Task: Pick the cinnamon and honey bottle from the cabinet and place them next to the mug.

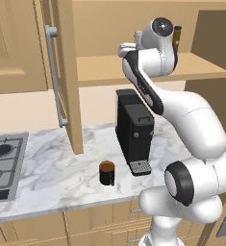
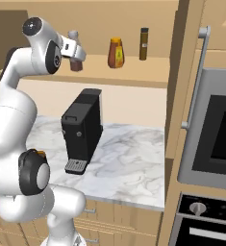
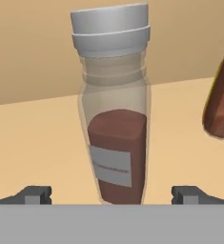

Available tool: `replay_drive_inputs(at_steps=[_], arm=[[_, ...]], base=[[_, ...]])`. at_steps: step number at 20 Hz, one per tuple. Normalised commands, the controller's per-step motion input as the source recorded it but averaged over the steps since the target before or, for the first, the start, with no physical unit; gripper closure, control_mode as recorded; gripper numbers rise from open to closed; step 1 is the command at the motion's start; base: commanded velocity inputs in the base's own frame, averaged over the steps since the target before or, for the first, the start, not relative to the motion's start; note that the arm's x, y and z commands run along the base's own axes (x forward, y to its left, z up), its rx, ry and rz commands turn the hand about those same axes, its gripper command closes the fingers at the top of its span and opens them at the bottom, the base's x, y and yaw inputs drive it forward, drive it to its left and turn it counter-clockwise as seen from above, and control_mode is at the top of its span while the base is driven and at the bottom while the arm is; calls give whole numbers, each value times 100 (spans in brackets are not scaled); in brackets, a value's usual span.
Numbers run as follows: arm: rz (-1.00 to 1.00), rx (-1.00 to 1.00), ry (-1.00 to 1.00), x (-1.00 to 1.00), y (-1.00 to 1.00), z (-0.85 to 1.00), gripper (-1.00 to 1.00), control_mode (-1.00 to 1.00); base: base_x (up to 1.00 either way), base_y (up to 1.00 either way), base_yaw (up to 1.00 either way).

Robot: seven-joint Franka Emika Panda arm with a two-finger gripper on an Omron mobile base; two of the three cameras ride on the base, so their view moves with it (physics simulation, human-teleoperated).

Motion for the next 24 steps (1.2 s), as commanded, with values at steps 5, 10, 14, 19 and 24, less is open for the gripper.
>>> replay_drive_inputs(at_steps=[5,10,14,19,24], arm=[[0,0,0,3,0,-8,-100,-100],[0,0,0,14,0,-1,-100,-100],[0,0,0,18,0,-1,-100,-100],[0,0,0,15,0,0,-100,-100],[0,0,0,10,0,0,-100,-100]], base=[[0,0,0],[0,0,0],[0,0,0],[0,0,0],[0,0,0]])
